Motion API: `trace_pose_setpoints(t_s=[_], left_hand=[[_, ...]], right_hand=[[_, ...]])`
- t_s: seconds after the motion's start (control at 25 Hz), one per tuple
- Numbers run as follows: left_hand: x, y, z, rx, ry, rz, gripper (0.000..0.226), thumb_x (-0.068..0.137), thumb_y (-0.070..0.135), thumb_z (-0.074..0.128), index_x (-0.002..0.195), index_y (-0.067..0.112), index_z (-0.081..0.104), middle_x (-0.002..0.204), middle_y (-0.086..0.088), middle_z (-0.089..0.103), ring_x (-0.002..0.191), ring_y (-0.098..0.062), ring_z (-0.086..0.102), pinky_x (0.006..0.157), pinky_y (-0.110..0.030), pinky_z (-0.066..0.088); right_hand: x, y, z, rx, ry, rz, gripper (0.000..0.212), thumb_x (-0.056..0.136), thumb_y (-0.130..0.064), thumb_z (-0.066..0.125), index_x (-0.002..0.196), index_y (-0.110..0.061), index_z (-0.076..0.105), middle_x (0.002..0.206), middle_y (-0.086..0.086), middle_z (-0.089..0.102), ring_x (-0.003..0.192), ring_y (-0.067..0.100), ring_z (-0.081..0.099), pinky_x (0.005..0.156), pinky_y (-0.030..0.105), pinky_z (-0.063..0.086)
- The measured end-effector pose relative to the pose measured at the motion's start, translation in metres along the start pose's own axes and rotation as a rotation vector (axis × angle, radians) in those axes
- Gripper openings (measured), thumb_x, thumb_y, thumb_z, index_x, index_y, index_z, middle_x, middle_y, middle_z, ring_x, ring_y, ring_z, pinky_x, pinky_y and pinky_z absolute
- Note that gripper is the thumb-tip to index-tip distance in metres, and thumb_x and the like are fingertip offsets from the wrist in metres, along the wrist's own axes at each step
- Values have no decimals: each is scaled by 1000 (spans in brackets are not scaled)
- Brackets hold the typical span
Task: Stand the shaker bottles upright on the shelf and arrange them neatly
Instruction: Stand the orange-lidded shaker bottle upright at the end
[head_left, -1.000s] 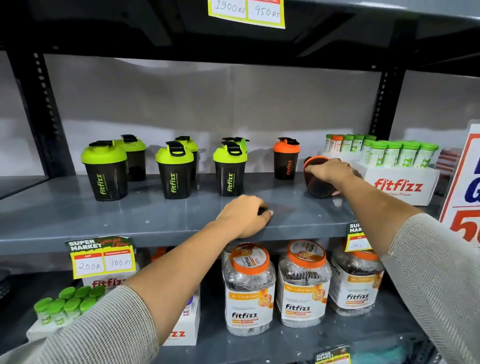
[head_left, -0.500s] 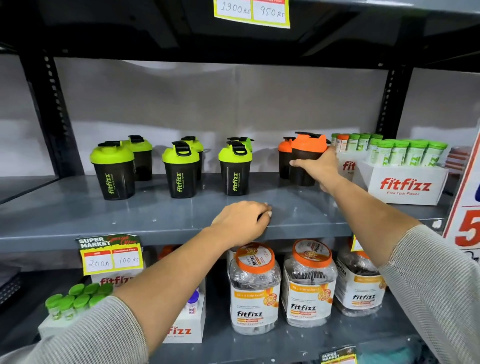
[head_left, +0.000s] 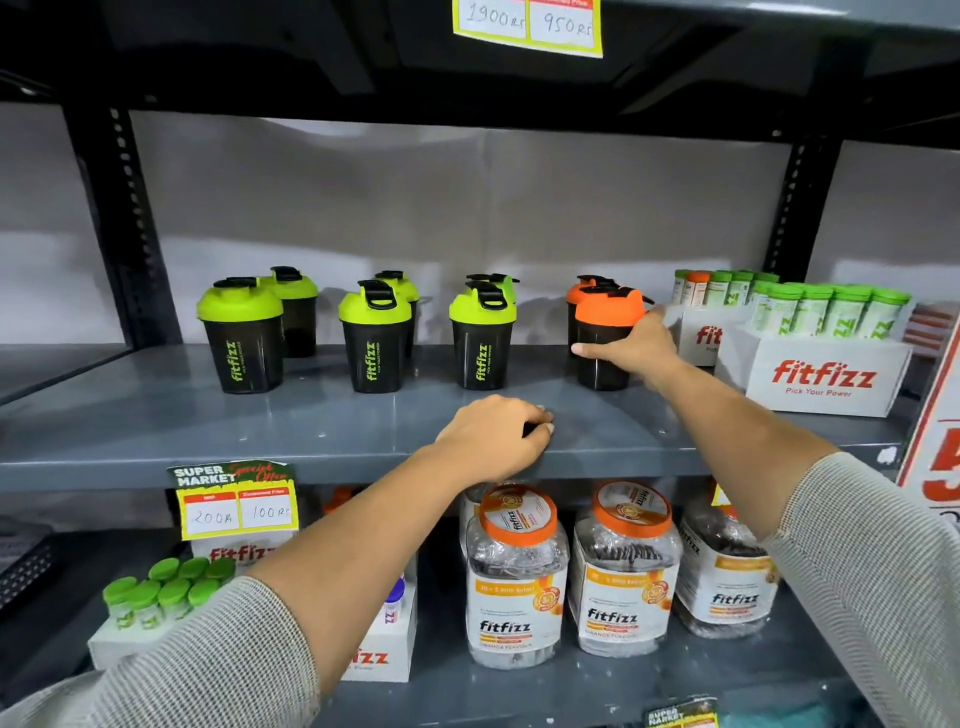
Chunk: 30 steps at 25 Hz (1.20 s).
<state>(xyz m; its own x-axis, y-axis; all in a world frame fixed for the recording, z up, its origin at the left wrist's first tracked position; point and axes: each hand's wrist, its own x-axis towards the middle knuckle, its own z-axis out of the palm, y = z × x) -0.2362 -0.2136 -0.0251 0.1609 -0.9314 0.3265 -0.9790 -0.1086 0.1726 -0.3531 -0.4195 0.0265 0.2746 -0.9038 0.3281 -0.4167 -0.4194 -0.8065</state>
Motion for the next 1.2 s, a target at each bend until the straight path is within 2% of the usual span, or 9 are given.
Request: trace_pose_setpoints(t_s=[0.16, 0.28, 0.4, 0.56, 0.76, 0.92, 1.04, 1.12, 1.2], left_hand=[[9, -8, -12, -16, -104, 48, 43, 97, 47, 46, 132, 27, 61, 139, 11, 58, 131, -17, 52, 107, -34, 42], [10, -17, -8, -94, -85, 80, 38, 98, 38, 50, 132, 26, 62, 138, 10, 58, 133, -10, 49, 112, -28, 36], [10, -19, -6, -142, -61, 77, 36, 97, 32, 52, 130, 27, 63, 137, 11, 59, 133, -8, 49, 113, -27, 35], [7, -16, -8, -136, -34, 103, 36, 97, 32, 51, 130, 25, 64, 135, 11, 60, 131, -8, 51, 111, -30, 38], [8, -15, -8, -105, -36, 92, 38, 96, 35, 48, 130, 27, 64, 135, 12, 61, 130, -9, 52, 108, -35, 43], [8, -16, -8, -101, -36, 84, 38, 96, 36, 48, 129, 29, 64, 135, 13, 61, 130, -10, 52, 108, -35, 43], [9, -18, -7, -103, -39, 81, 38, 96, 37, 48, 129, 30, 64, 135, 15, 60, 130, -10, 52, 107, -36, 43], [9, -18, -7, -121, -43, 73, 37, 95, 37, 48, 128, 31, 64, 135, 15, 60, 130, -9, 51, 107, -35, 43], [9, -19, -6, -139, -40, 65, 37, 95, 38, 49, 128, 31, 64, 135, 15, 60, 130, -9, 51, 108, -35, 42]], right_hand=[[7, -17, -25, 161, -118, 185, 142, 40, -56, 94, 149, -2, 22, 150, 10, 40, 138, 28, 40, 110, 40, 37], [18, -38, -53, 137, -59, 93, 129, 60, -56, 86, 153, -1, 15, 158, 15, 29, 143, 30, 33, 112, 41, 32], [27, -61, -72, -175, -146, -106, 120, 64, -47, 88, 156, -15, 18, 162, 12, 18, 147, 32, 23, 117, 43, 26], [38, -81, -62, -676, -533, -207, 108, 71, -7, 79, 155, -36, 17, 162, 4, 16, 147, 31, 20, 113, 45, 32], [43, -89, -43, -882, -683, -194, 96, 71, 6, 69, 144, -45, 33, 146, -3, 28, 129, 33, 33, 101, 51, 45], [43, -92, -46, -862, -656, -105, 87, 73, -7, 80, 140, -44, 38, 137, -7, 29, 133, 30, 33, 89, 43, 54], [42, -95, -49, -868, -545, -112, 77, 69, -44, 82, 135, -26, 47, 131, 2, 47, 122, 31, 51, 72, 33, 52], [41, -102, -47, -930, -447, -145, 86, 55, -66, 75, 121, -16, 54, 118, 9, 58, 106, 34, 61, 74, 35, 54], [35, -110, -44, -1005, -354, -129, 90, 57, -74, 66, 123, -14, 52, 117, 11, 61, 99, 36, 63, 81, 39, 55]])
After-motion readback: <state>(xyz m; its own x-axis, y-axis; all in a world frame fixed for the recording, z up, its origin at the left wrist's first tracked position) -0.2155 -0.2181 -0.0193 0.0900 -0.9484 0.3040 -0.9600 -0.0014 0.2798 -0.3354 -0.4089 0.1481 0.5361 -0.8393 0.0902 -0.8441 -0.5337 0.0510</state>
